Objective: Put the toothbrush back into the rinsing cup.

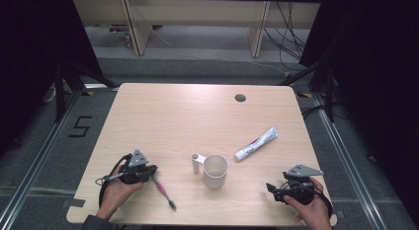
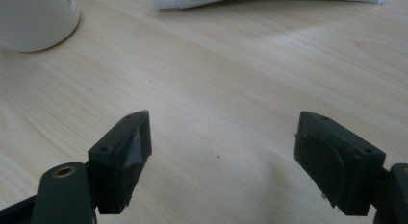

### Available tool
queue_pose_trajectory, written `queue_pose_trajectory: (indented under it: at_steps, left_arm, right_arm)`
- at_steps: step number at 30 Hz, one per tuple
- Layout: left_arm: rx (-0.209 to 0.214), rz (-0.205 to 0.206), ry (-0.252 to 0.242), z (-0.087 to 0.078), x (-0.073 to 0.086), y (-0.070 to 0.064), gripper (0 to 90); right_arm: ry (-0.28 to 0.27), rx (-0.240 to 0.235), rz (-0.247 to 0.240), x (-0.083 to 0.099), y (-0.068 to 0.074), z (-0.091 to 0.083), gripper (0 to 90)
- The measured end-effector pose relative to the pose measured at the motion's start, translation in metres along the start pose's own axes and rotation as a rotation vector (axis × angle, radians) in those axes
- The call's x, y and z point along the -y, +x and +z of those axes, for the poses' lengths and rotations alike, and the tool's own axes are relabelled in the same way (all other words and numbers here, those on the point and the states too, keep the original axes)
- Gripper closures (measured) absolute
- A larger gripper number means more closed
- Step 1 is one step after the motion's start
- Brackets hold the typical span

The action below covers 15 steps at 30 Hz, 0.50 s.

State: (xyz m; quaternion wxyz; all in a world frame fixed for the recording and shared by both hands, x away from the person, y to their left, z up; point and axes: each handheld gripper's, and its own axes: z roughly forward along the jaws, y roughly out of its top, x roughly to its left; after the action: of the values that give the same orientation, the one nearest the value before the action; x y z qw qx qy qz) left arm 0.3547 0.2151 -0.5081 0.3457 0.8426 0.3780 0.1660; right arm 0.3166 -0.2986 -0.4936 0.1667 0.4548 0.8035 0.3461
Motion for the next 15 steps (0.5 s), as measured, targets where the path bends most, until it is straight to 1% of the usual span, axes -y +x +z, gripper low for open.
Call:
queue_pose_trajectory:
  at_steps: [1,2,3,4,5,6,8,9,10,11,12,13,15]
  left_arm:
    - [0.004,-0.002,-0.001,-0.004,0.003,0.001,85.8]
    - [0.004,-0.004,-0.005,-0.007,0.006,0.001,85.8]
    - [0.004,-0.004,-0.005,-0.007,0.006,0.001,85.9]
    - [-0.001,-0.009,-0.002,-0.014,0.011,0.002,86.0]
    - [0.001,-0.005,0.008,-0.016,0.013,0.003,86.1]
    - [0.000,0.000,0.010,-0.019,0.016,0.003,86.0]
    - [-0.004,-0.009,0.016,-0.023,0.021,0.004,85.9]
    - [-0.004,-0.009,0.016,-0.023,0.021,0.004,85.9]
    - [-0.008,-0.023,0.005,-0.027,0.026,0.004,85.8]
    - [-0.008,-0.023,0.005,-0.027,0.026,0.004,85.8]
    - [-0.004,-0.017,0.012,-0.032,0.030,0.003,85.8]
    - [0.002,-0.017,0.009,-0.033,0.031,0.003,85.8]
    - [-0.001,-0.016,0.014,-0.036,0.032,0.001,85.9]
  right_arm:
    - [0.003,-0.002,0.003,0.000,0.000,0.000,21.4]
    - [-0.002,-0.002,-0.010,0.000,-0.001,0.000,21.4]
    - [0.008,0.003,0.005,0.000,0.000,-0.001,21.4]
    - [0.000,0.004,-0.009,0.000,-0.001,0.000,21.4]
    - [0.004,-0.002,0.003,0.000,0.000,0.000,21.4]
    - [0.010,-0.006,0.031,0.000,0.002,0.000,21.4]
    - [0.006,0.013,-0.006,0.000,0.000,0.000,21.4]
    - [0.006,0.013,-0.006,0.000,0.000,0.000,21.4]
    - [0.006,-0.003,0.004,0.000,0.000,0.000,21.4]
    - [0.016,-0.010,-0.006,-0.001,-0.001,-0.001,21.4]
    - [0.016,-0.009,-0.005,-0.001,-0.001,-0.001,21.4]
    - [0.019,-0.007,-0.003,-0.001,-0.001,-0.001,21.4]
    - [0.017,-0.011,-0.005,0.000,-0.001,-0.001,21.4]
